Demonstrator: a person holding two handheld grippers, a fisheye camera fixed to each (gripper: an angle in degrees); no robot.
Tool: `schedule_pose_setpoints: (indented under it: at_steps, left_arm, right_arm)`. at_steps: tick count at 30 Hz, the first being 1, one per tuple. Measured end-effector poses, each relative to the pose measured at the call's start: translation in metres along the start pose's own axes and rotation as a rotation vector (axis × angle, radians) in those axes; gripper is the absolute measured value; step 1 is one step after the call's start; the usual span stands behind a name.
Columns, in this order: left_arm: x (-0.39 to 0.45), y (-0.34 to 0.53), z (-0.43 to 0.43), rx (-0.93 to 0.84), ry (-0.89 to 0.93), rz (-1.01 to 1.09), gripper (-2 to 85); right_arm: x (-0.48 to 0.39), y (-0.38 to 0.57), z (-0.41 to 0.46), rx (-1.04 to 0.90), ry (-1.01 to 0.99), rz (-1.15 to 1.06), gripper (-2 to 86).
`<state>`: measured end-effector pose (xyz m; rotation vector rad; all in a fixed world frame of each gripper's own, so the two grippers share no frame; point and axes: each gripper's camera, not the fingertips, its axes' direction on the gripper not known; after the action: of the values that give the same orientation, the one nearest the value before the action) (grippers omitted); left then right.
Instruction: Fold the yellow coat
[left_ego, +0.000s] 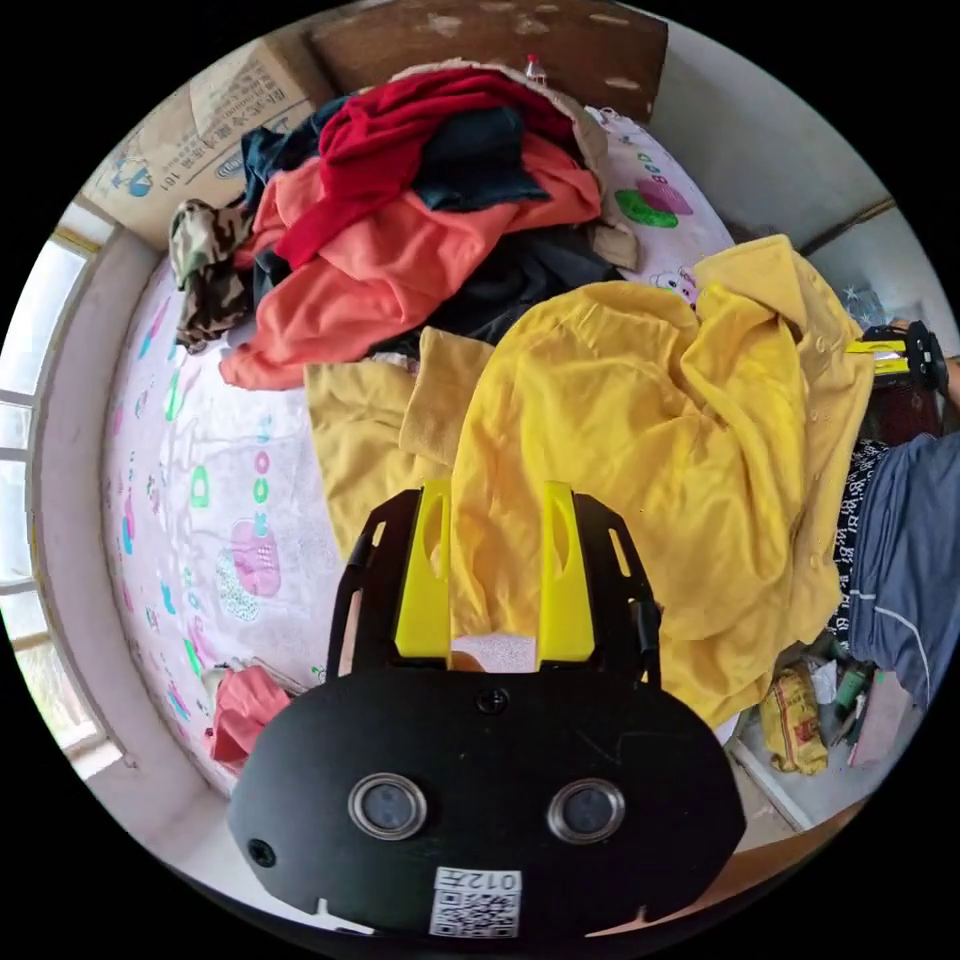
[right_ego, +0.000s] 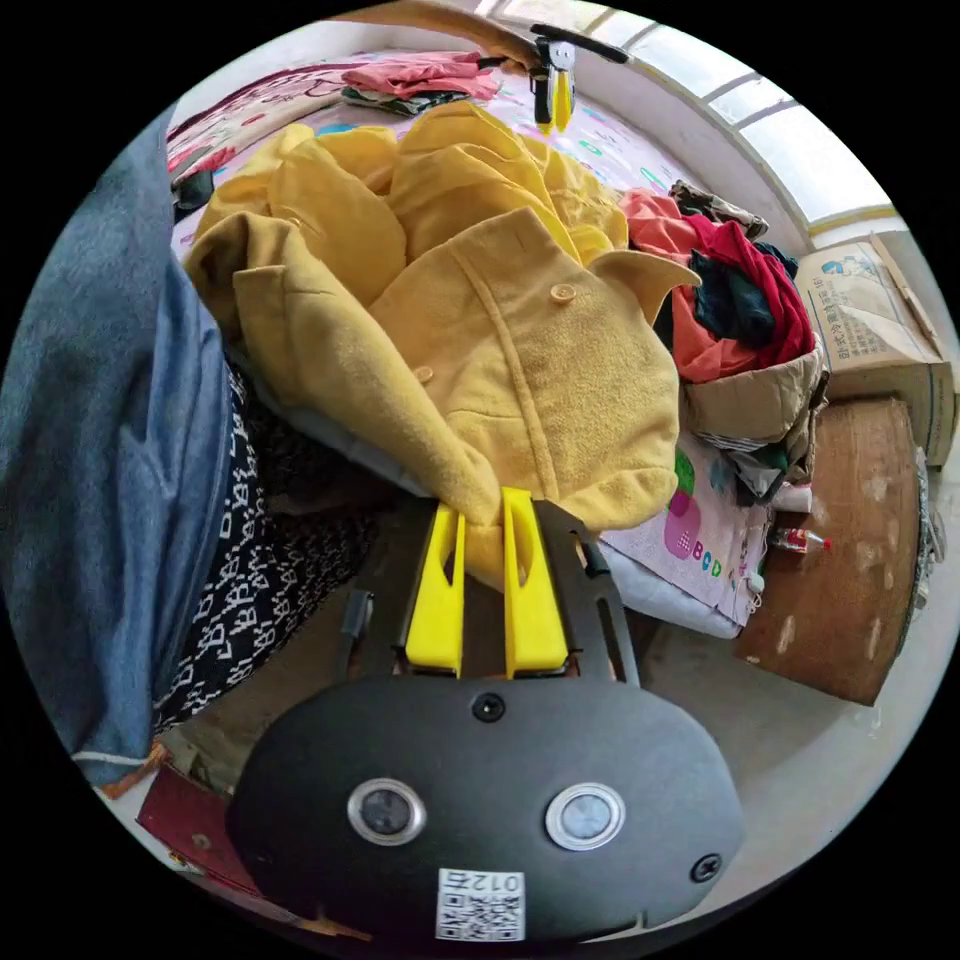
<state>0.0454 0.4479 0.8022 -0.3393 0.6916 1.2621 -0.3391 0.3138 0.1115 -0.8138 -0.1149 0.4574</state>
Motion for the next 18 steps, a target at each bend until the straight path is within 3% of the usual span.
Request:
schedule_pose_setpoints:
  at_steps: [5, 10, 18]
  left_arm:
    - [-0.028, -0.01, 0.061, -0.101, 0.263, 0.029, 9.8]
    - [0.005, 0.001, 0.052, -0.092, 0.12, 0.123, 2.8]
    - [0.111, 0.105, -0.095, 0.168, -0.179, 0.119, -0.1]
  right_arm:
    - [0.02, -0.01, -0.017, -0.068, 0.013, 0.012, 7.8]
    - [0.035, 0.001, -0.031, -0.12, 0.005, -0.015, 8.8]
    - [0.086, 0.045, -0.027, -0.042, -0.108, 0.089, 9.9]
